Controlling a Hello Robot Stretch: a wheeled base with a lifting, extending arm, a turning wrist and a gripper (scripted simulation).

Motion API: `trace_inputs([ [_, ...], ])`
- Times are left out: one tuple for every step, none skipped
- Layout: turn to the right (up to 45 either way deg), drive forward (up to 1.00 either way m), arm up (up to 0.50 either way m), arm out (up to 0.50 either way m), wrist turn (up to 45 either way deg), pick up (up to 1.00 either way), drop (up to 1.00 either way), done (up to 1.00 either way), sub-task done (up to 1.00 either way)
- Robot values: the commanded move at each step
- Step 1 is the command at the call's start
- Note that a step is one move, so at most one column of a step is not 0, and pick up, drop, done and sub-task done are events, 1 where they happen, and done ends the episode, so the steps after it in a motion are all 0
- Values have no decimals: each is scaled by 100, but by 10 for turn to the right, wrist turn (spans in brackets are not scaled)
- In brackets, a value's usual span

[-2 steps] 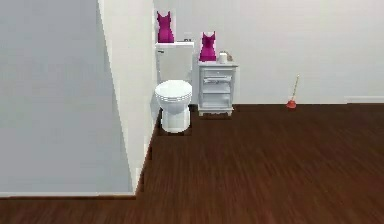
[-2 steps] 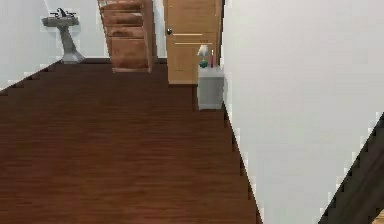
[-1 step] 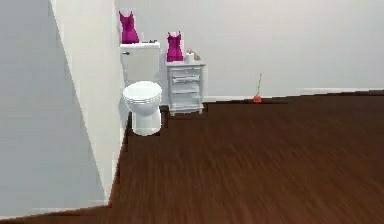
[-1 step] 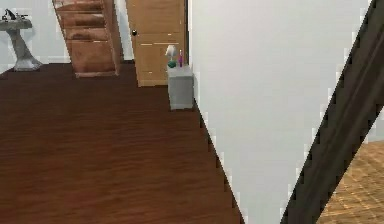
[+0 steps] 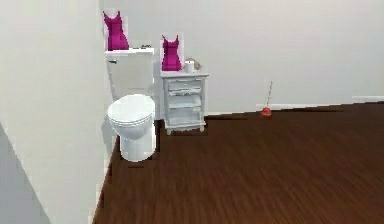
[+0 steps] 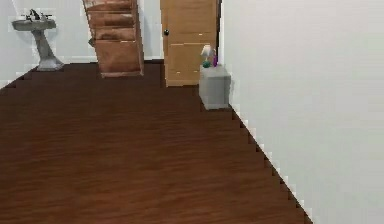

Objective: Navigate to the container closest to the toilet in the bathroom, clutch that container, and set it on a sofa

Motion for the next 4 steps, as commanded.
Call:
trace_inputs([
  [-90,0,0,0,0,0,0,0,0],
  [0,95,0,0,0,0,0,0,0],
  [450,0,0,0,0,0,0,0,0],
  [300,0,0,0,0,0,0,0,0],
])
